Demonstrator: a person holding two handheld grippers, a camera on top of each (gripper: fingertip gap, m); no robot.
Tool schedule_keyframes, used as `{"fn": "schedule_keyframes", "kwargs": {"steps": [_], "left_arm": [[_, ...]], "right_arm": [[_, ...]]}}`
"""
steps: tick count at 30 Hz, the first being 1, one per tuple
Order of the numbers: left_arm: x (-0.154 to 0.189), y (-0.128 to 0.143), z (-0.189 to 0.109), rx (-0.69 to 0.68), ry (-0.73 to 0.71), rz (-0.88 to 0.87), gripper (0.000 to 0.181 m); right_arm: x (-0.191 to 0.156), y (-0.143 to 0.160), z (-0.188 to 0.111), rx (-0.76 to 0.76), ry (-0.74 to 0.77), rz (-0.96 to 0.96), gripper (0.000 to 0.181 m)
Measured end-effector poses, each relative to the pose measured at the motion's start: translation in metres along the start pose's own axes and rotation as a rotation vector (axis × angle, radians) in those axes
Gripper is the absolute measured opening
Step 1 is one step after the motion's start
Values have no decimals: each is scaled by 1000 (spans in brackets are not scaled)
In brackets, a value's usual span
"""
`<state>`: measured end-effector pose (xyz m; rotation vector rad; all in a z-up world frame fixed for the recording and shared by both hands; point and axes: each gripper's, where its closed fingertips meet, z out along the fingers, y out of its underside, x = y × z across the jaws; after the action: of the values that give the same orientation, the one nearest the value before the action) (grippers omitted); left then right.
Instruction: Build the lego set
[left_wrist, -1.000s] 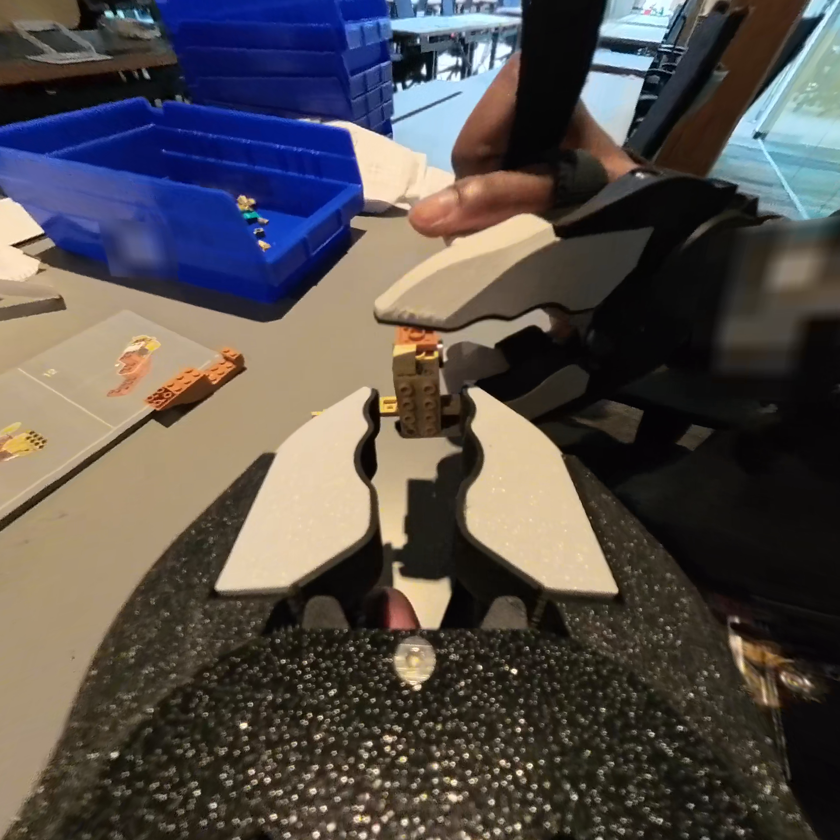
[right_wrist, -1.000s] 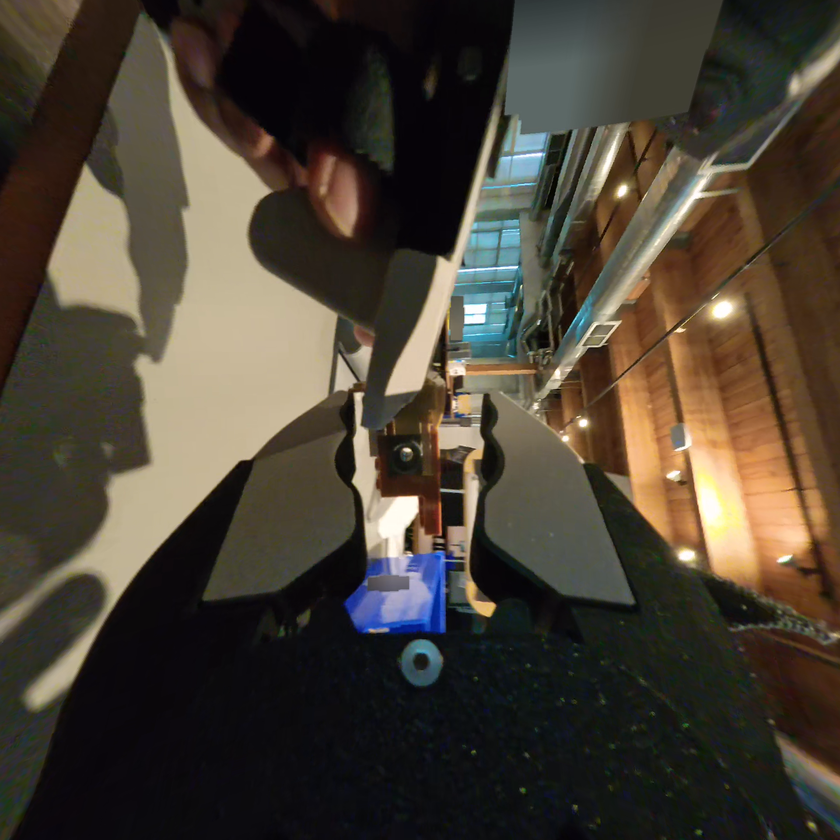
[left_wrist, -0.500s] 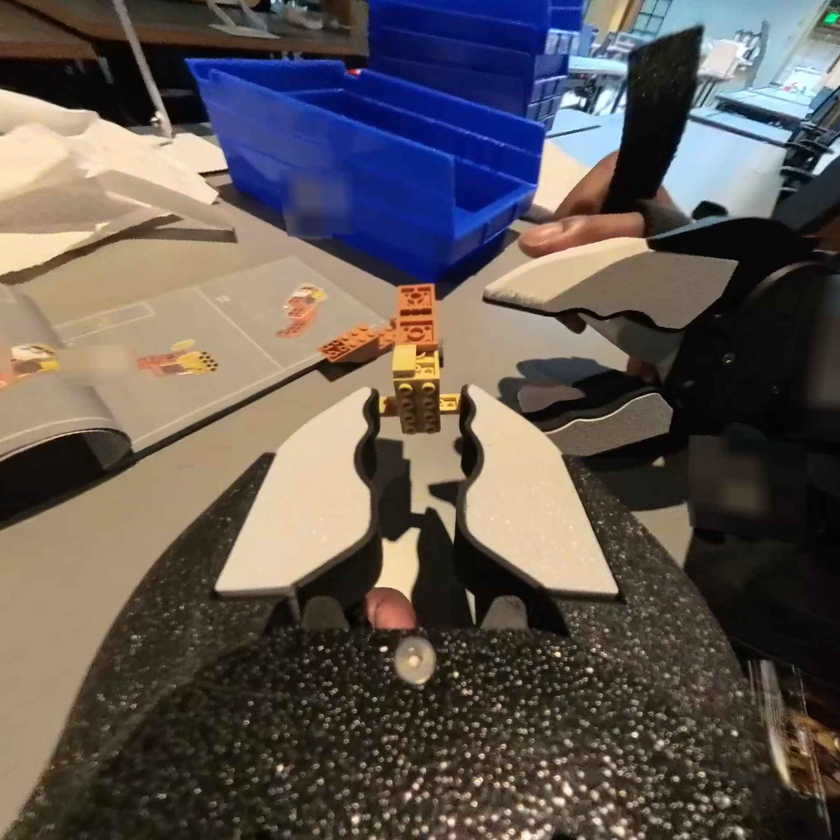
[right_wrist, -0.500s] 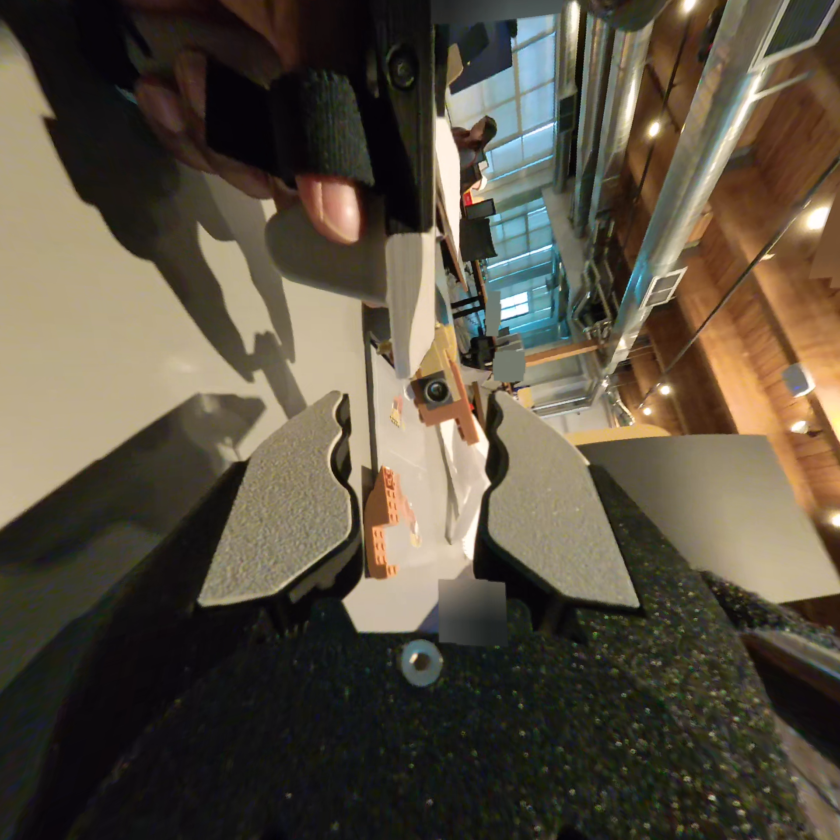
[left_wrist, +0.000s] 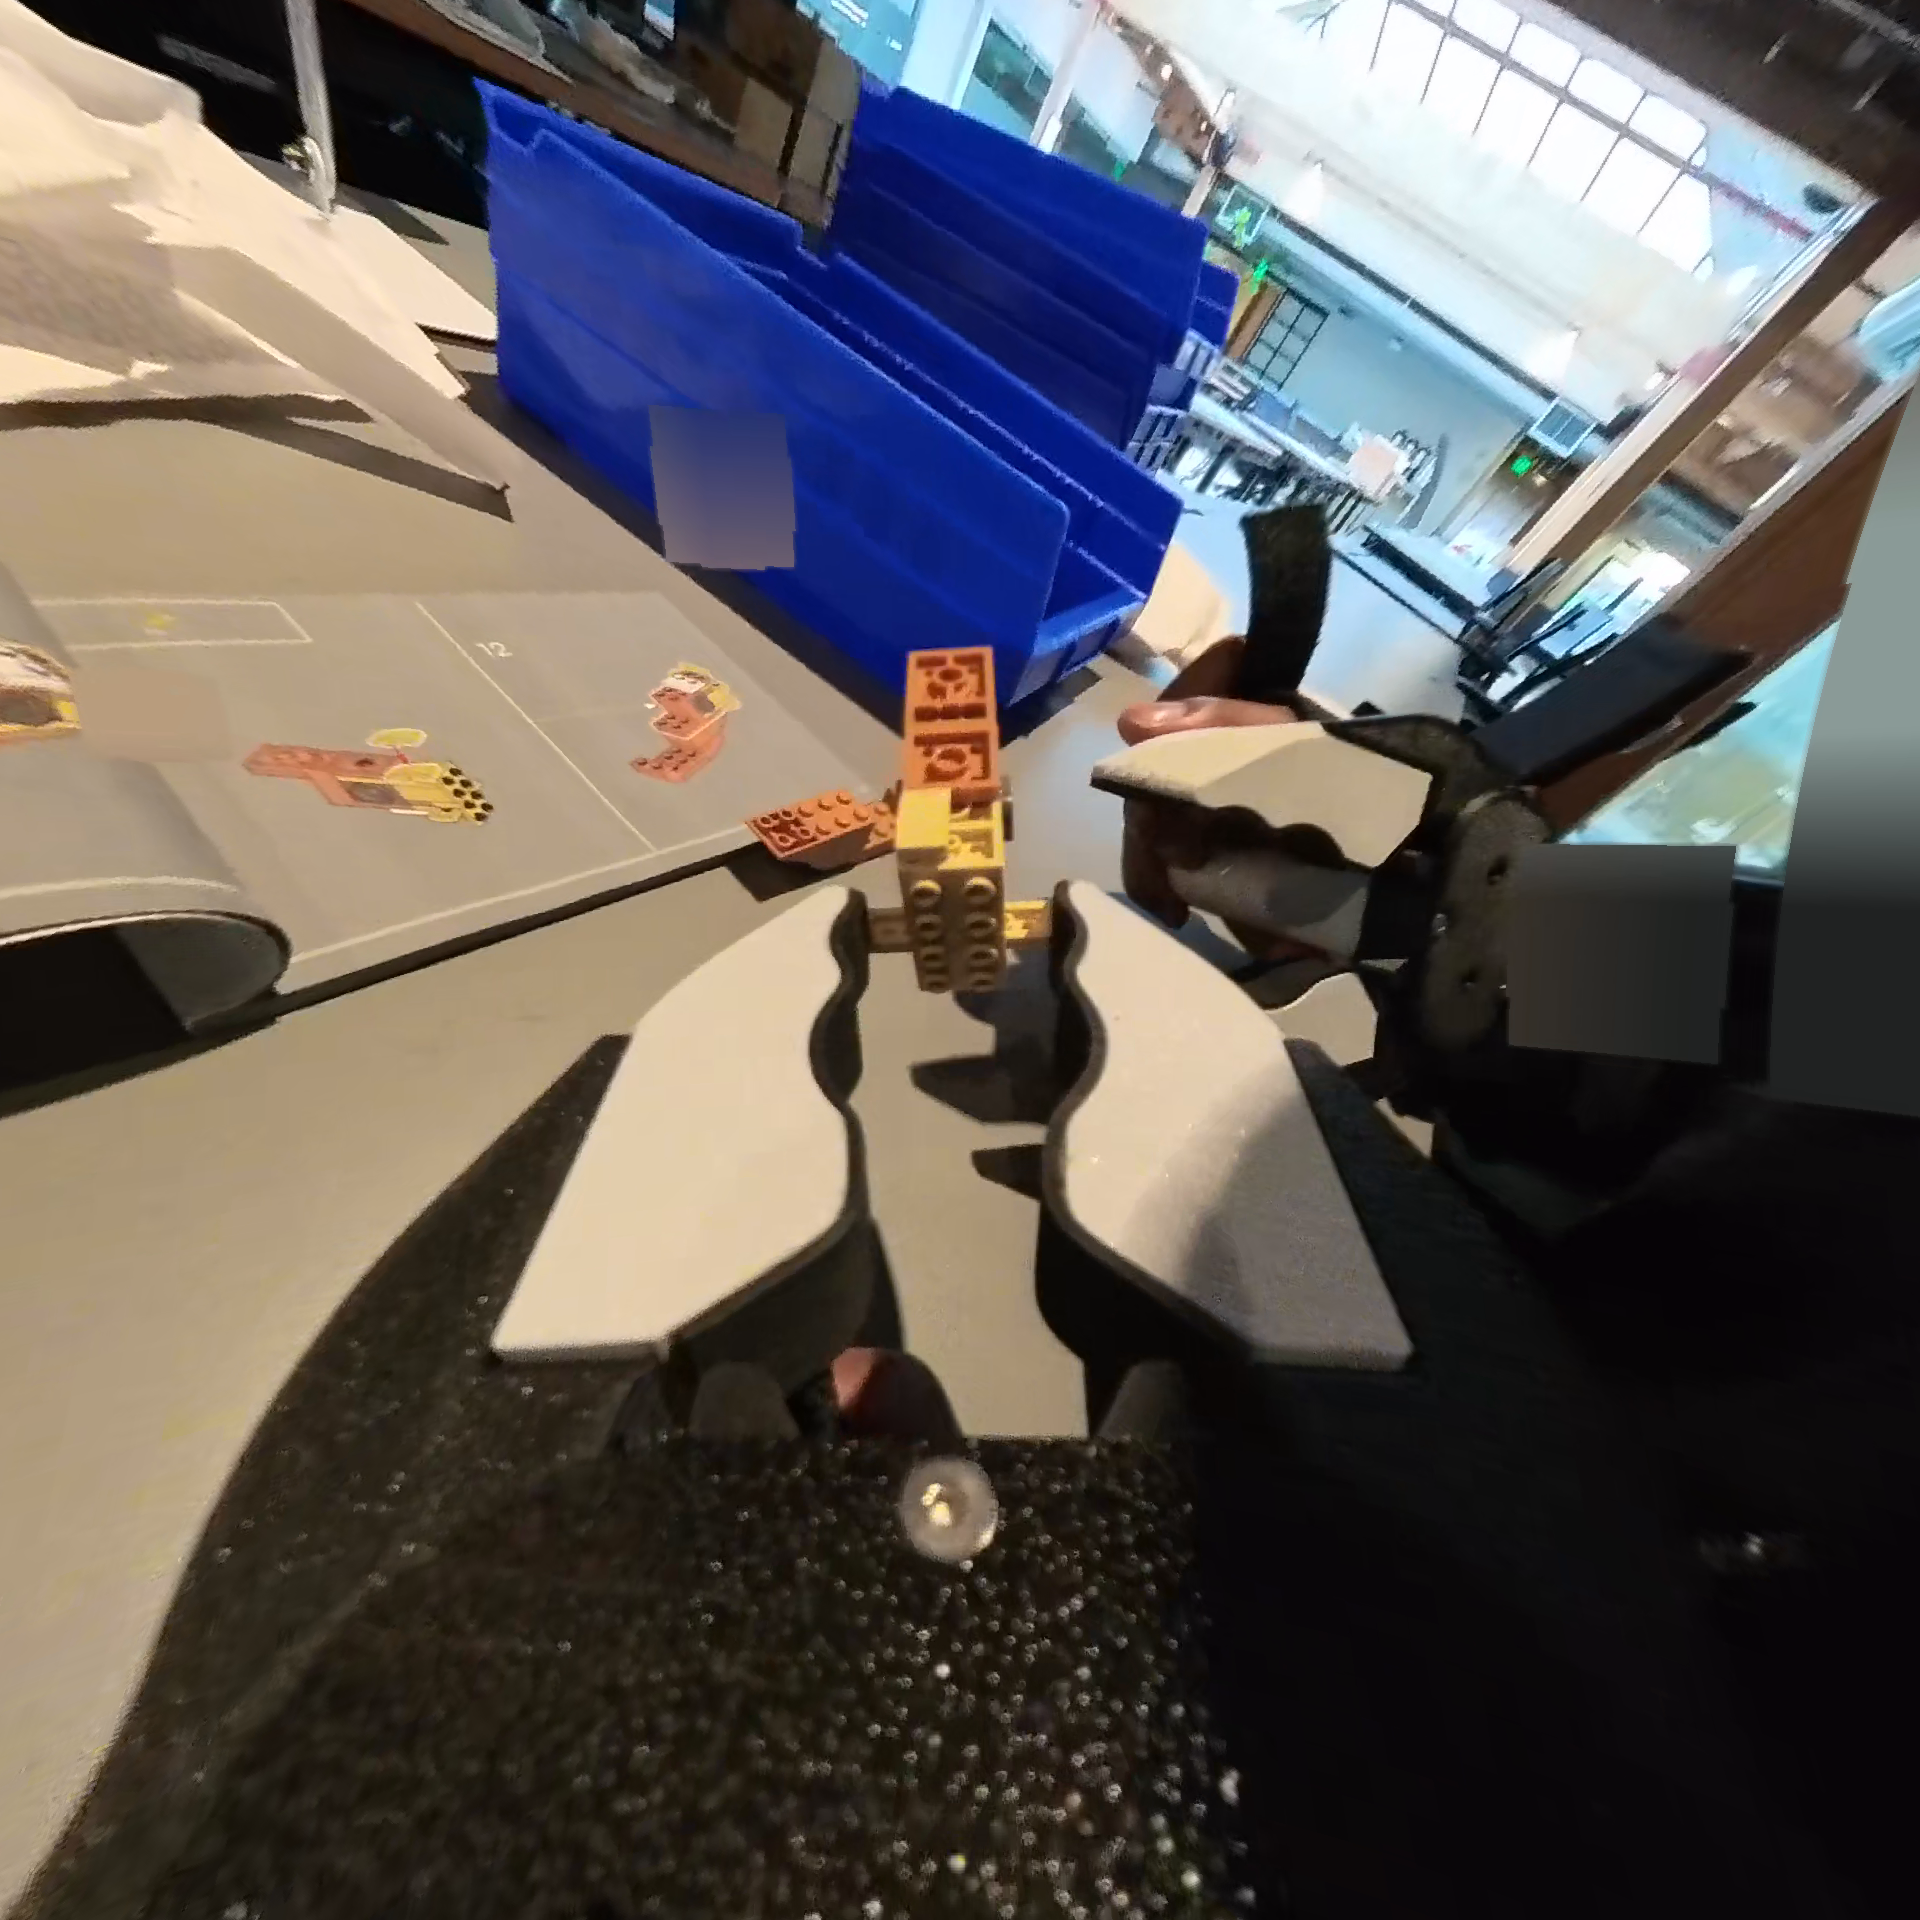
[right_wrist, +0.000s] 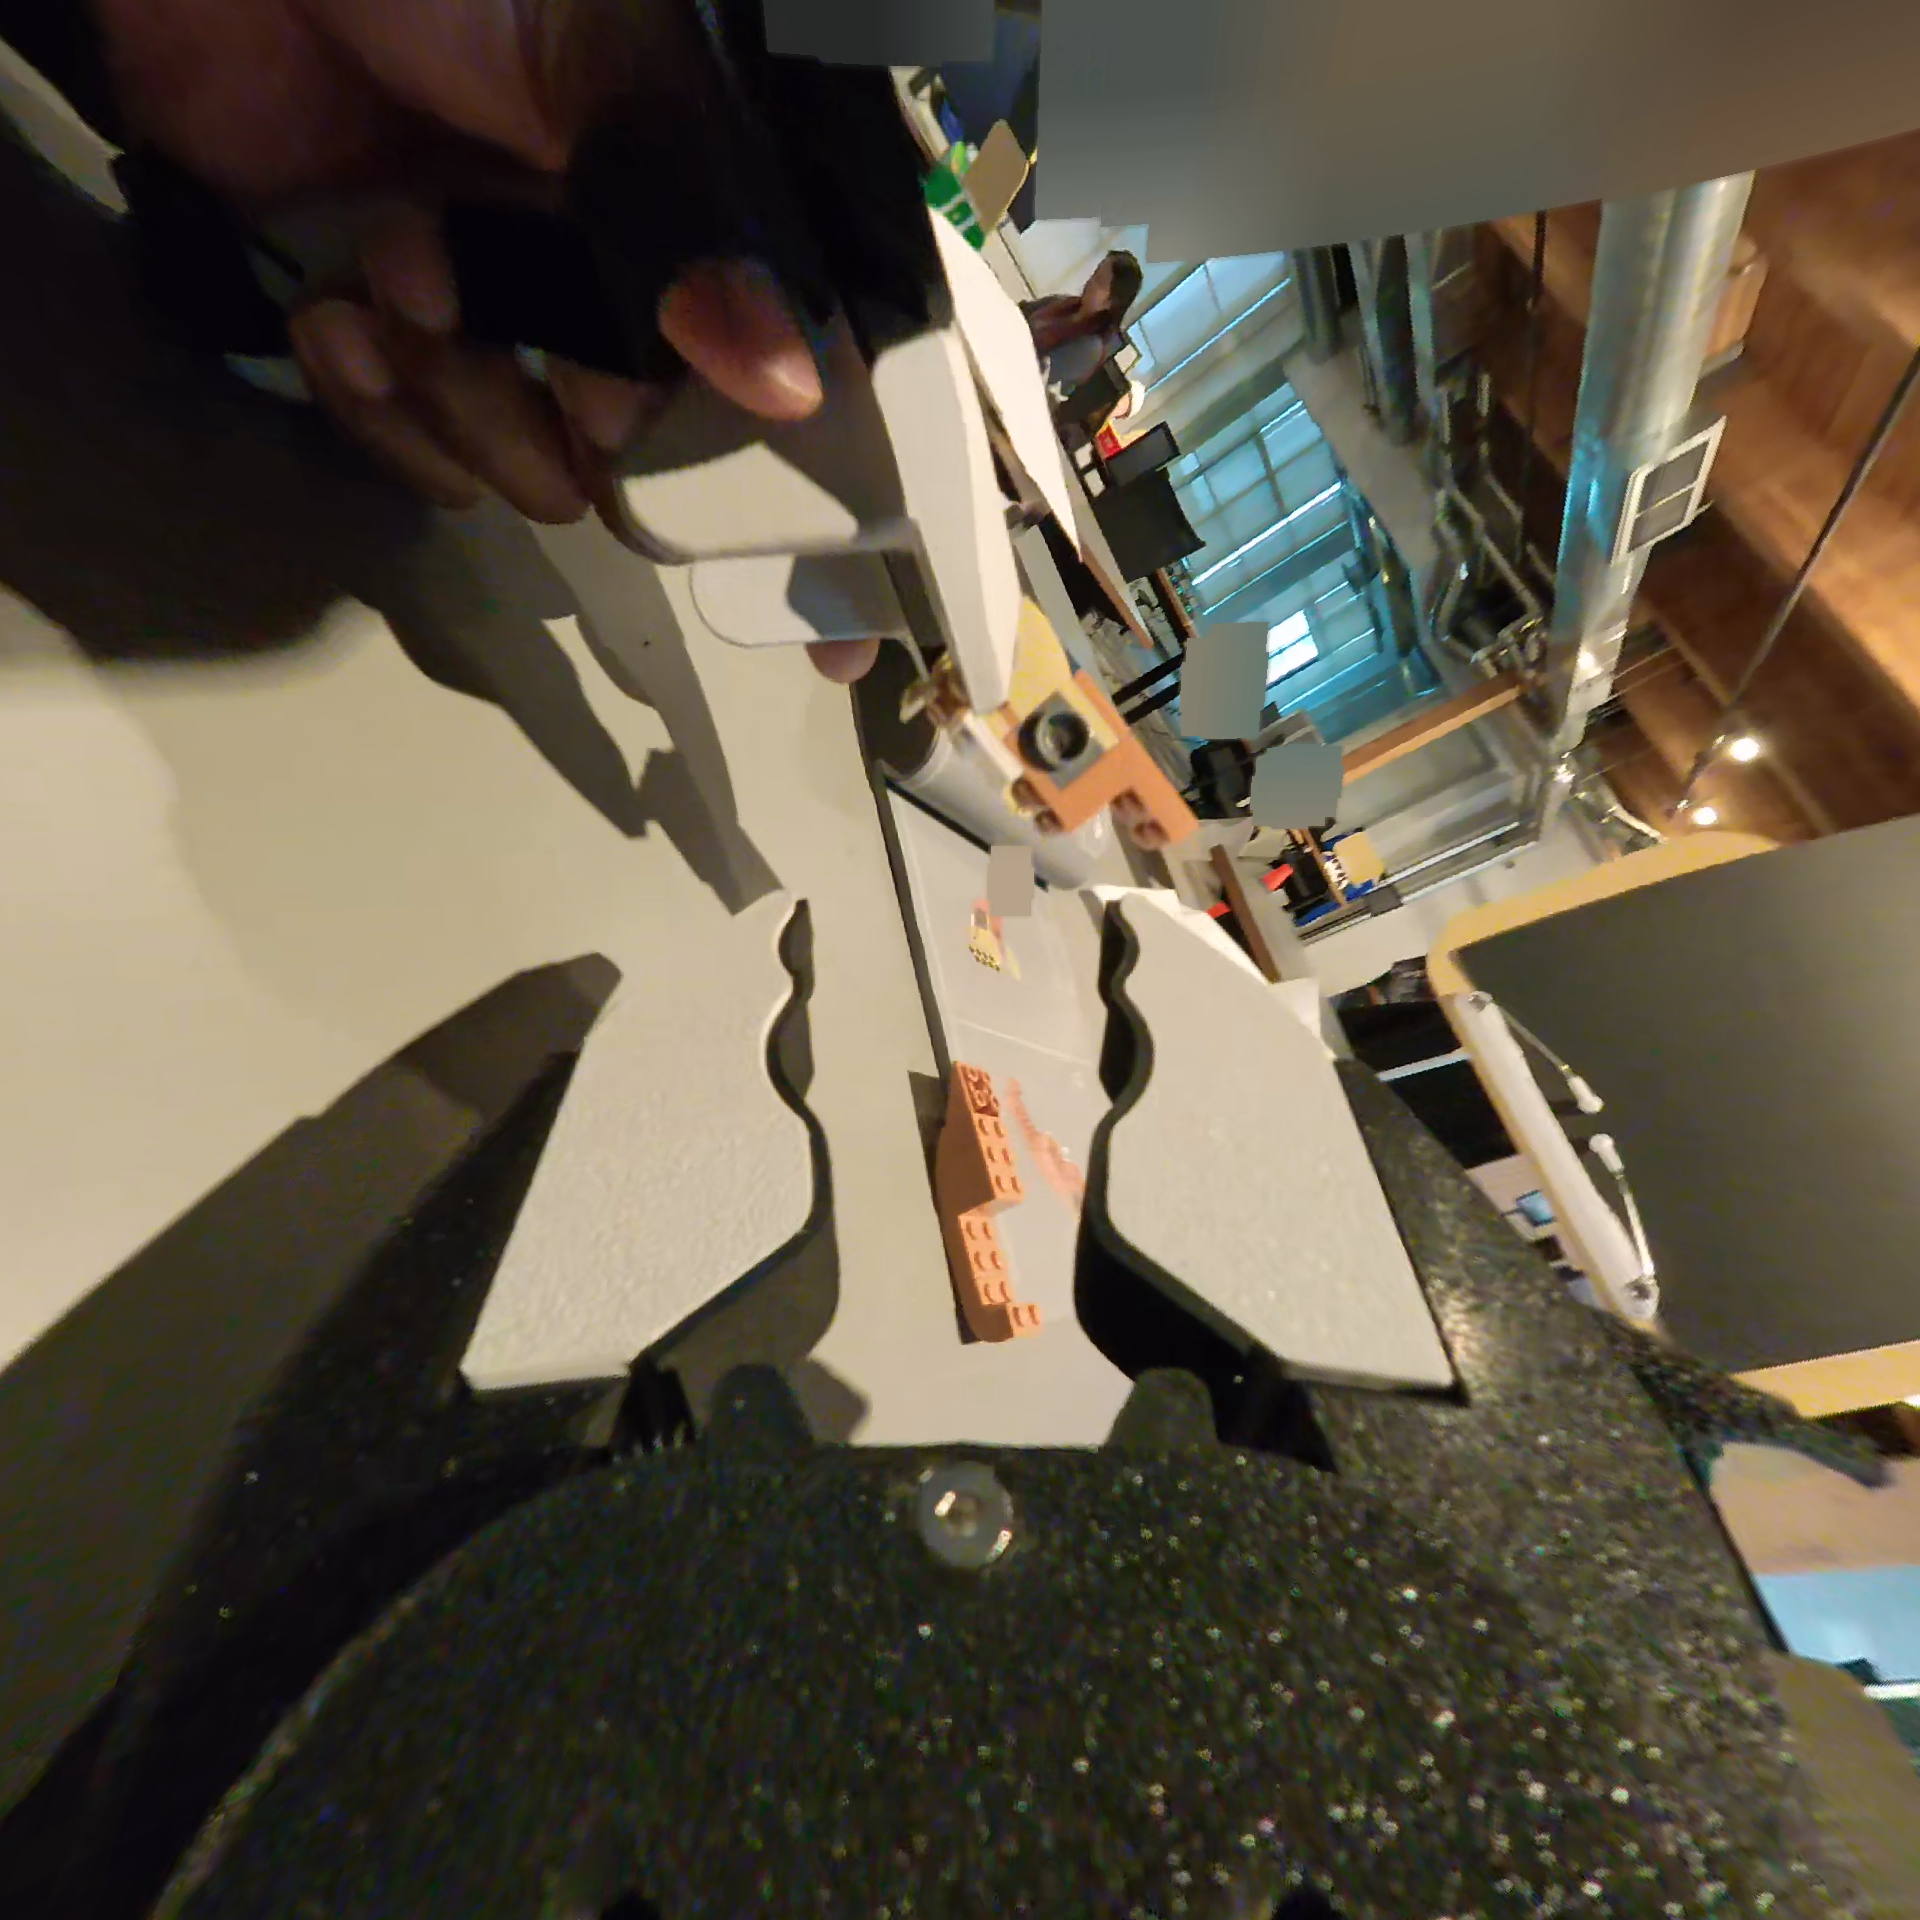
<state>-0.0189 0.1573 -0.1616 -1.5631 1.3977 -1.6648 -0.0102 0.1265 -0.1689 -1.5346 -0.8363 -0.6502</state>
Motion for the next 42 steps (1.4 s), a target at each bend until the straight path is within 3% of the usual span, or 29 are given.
{"fn": "schedule_keyframes", "kwargs": {"steps": [11,42], "left_arm": [[0,-4,-4,31,51,-70,32],[-5,-2,-2,18,19,-79,32]], "right_arm": [[-3,0,1,5,-6,9,52],[-2,5,1,-6,-14,19,51]]}}
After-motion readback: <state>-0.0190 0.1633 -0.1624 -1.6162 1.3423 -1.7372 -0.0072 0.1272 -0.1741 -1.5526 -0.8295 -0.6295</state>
